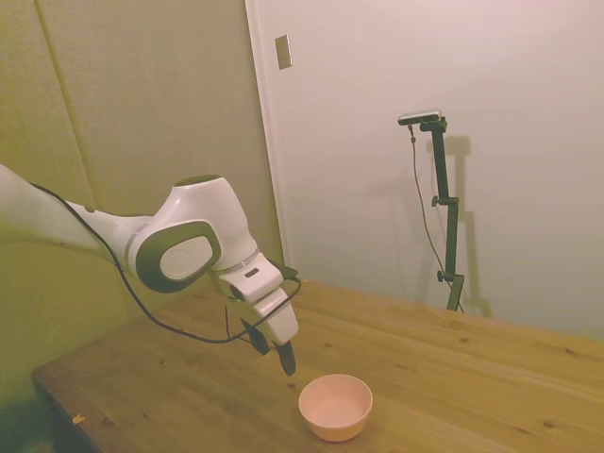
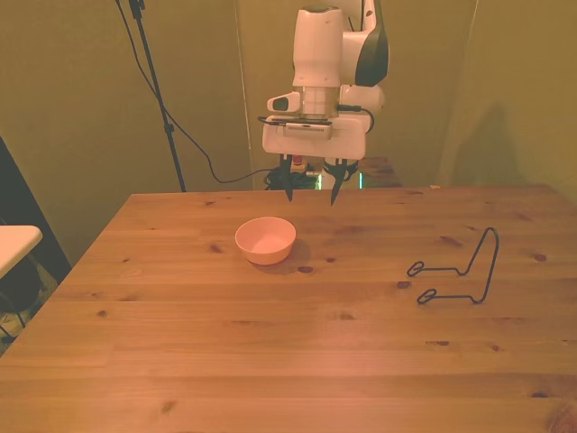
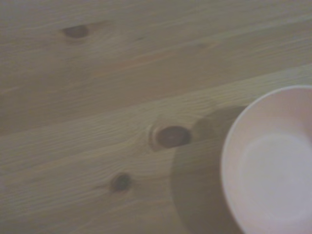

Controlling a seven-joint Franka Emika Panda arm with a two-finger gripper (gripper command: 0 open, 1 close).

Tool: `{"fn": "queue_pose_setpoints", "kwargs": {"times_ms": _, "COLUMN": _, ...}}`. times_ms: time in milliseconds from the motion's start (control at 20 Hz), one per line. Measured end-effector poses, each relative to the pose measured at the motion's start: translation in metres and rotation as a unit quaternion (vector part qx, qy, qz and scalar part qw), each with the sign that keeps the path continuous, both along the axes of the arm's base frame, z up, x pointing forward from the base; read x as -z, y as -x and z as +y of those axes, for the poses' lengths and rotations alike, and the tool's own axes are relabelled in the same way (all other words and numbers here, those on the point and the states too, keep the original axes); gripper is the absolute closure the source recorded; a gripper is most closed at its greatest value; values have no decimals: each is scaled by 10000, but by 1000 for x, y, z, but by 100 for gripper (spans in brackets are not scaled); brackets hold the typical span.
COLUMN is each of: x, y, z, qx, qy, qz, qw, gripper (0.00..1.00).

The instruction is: Load the bowl

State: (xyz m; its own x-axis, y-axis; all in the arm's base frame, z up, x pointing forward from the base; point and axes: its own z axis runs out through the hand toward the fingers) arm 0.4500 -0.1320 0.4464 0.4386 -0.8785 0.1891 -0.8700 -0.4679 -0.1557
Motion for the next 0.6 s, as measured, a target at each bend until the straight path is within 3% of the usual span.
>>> {"fn": "queue_pose_setpoints", "kwargs": {"times_ms": 250, "x": 14, "y": -16, "z": -25, "qx": 140, "qy": 144, "qz": 176, "qw": 9996, "gripper": 0}}
{"fn": "queue_pose_setpoints", "kwargs": {"times_ms": 600, "x": 60, "y": -42, "z": -22, "qx": 189, "qy": 172, "qz": 413, "qw": 9988, "gripper": 0}}
